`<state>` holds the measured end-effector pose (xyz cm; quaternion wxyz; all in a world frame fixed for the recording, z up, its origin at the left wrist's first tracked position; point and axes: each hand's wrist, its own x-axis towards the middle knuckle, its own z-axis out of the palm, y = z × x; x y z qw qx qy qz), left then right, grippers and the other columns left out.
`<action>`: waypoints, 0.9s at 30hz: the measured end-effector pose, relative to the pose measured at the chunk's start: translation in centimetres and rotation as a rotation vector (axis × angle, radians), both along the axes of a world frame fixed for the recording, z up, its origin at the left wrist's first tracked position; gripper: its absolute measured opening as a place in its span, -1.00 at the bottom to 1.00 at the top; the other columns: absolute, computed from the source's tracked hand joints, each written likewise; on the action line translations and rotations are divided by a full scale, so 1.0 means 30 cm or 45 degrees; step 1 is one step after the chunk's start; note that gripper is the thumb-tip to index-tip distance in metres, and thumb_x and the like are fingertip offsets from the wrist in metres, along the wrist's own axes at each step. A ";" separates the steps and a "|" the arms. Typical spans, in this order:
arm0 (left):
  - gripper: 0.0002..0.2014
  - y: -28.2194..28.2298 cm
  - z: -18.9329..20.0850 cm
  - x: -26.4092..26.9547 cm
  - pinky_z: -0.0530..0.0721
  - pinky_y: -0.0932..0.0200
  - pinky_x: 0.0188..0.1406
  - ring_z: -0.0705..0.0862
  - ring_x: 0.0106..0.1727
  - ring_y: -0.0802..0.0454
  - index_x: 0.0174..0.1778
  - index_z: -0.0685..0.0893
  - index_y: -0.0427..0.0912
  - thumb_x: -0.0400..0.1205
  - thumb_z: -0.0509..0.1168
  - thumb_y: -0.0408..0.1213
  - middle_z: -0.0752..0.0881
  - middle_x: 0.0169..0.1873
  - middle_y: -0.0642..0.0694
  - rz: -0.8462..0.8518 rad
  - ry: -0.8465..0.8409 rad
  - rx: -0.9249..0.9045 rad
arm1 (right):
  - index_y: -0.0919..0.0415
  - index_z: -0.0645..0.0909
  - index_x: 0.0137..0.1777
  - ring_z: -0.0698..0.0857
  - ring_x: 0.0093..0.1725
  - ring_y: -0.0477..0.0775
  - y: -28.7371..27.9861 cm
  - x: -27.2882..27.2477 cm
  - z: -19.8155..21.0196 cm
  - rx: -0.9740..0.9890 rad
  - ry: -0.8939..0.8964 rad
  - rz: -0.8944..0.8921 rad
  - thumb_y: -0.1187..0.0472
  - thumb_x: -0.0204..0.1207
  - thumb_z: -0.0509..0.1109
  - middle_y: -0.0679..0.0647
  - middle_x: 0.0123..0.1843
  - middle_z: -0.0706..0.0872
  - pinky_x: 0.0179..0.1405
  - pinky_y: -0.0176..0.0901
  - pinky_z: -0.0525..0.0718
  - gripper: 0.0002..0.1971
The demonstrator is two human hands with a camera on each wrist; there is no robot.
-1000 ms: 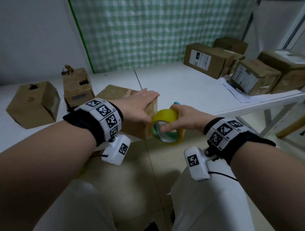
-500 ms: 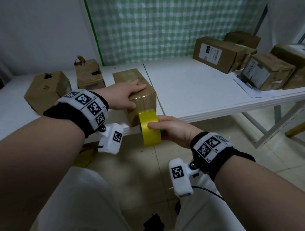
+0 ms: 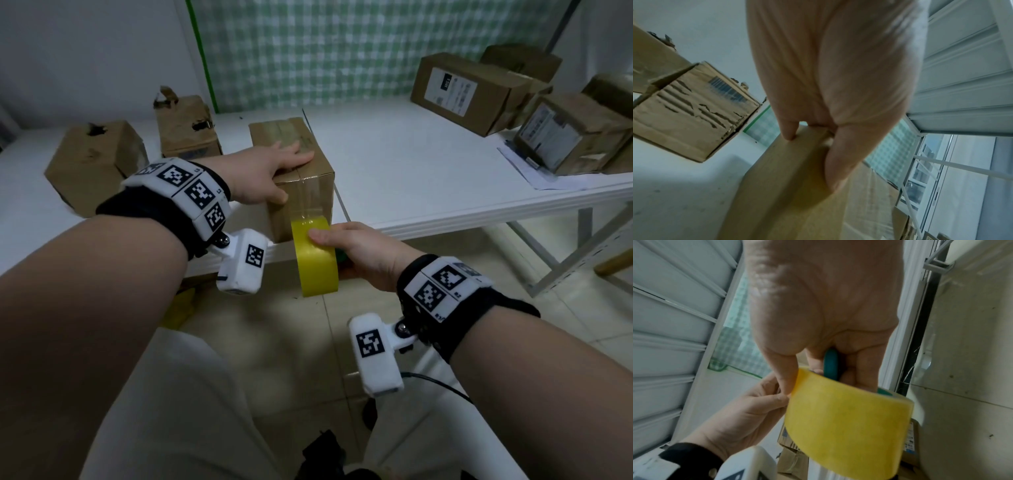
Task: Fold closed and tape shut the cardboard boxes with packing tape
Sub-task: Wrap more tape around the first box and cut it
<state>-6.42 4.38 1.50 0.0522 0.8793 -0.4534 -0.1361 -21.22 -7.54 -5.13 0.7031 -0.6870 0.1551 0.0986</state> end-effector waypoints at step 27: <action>-0.27 -0.037 -0.184 -0.031 -0.01 0.00 0.60 0.24 0.62 -0.05 0.56 0.36 -0.01 0.48 0.36 0.16 0.36 0.56 0.00 0.161 -0.442 -0.579 | 0.23 0.59 0.25 0.68 -0.09 0.09 -0.019 0.072 -0.079 0.003 0.236 -0.143 -0.02 0.52 0.40 0.14 -0.04 0.68 0.04 -0.03 0.69 -0.59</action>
